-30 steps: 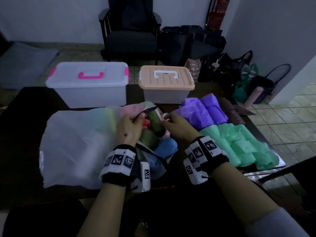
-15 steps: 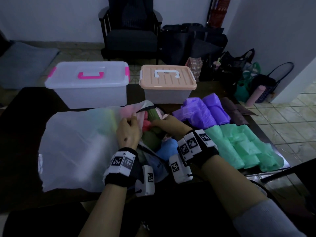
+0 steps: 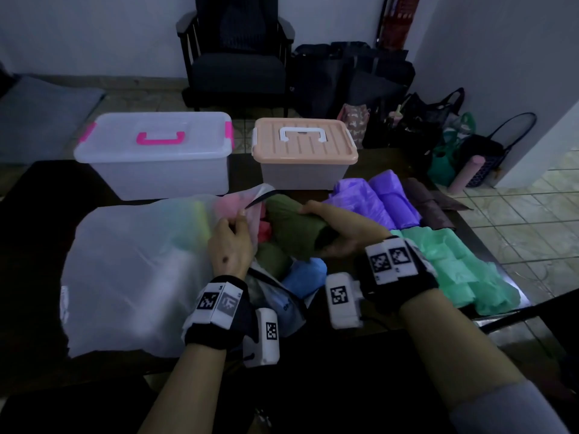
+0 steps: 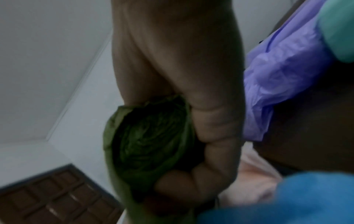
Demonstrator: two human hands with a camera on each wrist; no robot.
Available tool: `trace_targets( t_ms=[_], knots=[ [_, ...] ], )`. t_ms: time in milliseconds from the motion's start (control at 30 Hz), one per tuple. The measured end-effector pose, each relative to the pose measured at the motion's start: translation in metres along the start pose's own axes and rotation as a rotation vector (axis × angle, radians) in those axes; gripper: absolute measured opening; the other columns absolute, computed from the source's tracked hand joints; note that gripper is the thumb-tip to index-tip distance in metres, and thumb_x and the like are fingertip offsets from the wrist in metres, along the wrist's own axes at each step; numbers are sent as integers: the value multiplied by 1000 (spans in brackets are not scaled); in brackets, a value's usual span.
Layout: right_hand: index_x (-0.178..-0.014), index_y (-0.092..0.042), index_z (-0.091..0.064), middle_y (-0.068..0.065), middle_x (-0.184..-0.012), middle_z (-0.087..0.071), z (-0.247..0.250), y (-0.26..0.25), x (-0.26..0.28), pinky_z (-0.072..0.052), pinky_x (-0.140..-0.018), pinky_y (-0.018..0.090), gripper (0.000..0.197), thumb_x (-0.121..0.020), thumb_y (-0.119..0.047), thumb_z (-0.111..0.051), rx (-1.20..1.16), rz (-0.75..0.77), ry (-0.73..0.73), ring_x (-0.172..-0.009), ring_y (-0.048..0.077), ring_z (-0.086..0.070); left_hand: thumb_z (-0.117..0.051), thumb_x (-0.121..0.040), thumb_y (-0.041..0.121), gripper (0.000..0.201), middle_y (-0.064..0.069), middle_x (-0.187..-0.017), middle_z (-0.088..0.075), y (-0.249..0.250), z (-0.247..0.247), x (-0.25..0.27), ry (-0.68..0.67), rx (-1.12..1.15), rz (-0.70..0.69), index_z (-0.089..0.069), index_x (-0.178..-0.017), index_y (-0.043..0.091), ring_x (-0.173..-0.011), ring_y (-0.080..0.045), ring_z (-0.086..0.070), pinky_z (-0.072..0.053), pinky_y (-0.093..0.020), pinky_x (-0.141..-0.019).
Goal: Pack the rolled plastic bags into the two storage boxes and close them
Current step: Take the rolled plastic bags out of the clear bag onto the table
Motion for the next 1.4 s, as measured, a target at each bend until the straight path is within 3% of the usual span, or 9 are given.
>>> trace_targets(
  t_ms=[233,367,500,633,867,1033,1167,1267,1400],
  knots=[
    [-96,-13,-62,6,-86,-69,65,-19,19,-58,-56,27,19,-89,-28,-55,-167,128,148,-75,16,-67,-33,-99,41,49,-22,-110,-61,-3,-2,-3,4,18,-3,-56,-105,-2,-102,-36,-55,-39,-36,-85],
    [-104,-8,-59,9,-97,-64,101,-43,23,-57,-57,30,22,-90,-26,-58,-110,389,476,-78,18,-62,-33,-100,39,48,-23,-112,-60,-2,-3,-3,7,14,-7,-57,-106,-2,-104,-37,-54,-38,-36,-84],
    [-129,1,-39,15,-118,-54,110,-62,34,-40,-87,33,52,-86,-23,-58,416,695,928,-104,27,-54,-34,-99,40,49,-24,-112,-61,-4,-3,-4,18,9,-17,-57,-106,-2,-104,-37,-54,-38,-36,-85],
    [-138,0,-28,24,-127,-45,83,-50,11,-40,-87,43,65,-87,-30,-54,1016,547,1118,-117,38,-43,-34,-99,40,49,-24,-112,-61,-4,-3,-3,24,18,-23,-58,-104,-2,-105,-37,-54,-38,-36,-85],
    [-148,-23,-18,25,-128,-43,68,-11,-44,-40,-90,42,69,-86,-18,-49,1157,379,1008,-117,37,-42,-35,-100,38,46,-25,-112,-60,-4,-4,-4,33,4,-21,-57,-103,-2,-104,-38,-54,-39,-38,-83],
    [-143,-20,-27,23,-131,-42,73,-10,-51,-38,-93,42,63,-86,-20,-52,1168,331,980,-122,37,-38,-35,-99,38,46,-24,-110,-61,-5,-4,-4,33,-1,-26,-58,-101,-1,-103,-39,-54,-39,-39,-84],
    [-134,-13,-39,19,-144,-28,71,-17,-49,-26,-102,47,48,-88,-20,-51,1360,364,1056,-132,36,-26,-35,-100,37,46,-24,-110,-61,-2,-4,-2,36,7,-38,-58,-101,-3,-102,-37,-54,-37,-35,-79],
    [-141,-16,-29,16,-155,-10,76,-11,-56,-9,-112,56,53,-93,-29,-48,1330,280,959,-143,39,-3,-35,-100,35,45,-24,-112,-60,1,-5,0,29,7,-40,-57,-103,-4,-103,-36,-53,-35,-34,-79],
    [-146,-21,-19,15,-157,-3,83,-7,-61,-3,-113,56,66,-92,-42,-50,1210,208,860,-143,39,2,-35,-100,34,45,-25,-113,-60,2,-6,0,29,-1,-44,-57,-104,-5,-104,-37,-53,-36,-35,-81]
  ],
)
Point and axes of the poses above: each hand's wrist, its own x-axis away from the middle knuckle, its own z-axis out of the back of the hand, y = z × x, the point moved 6 cm from there along -x, towards the middle knuckle
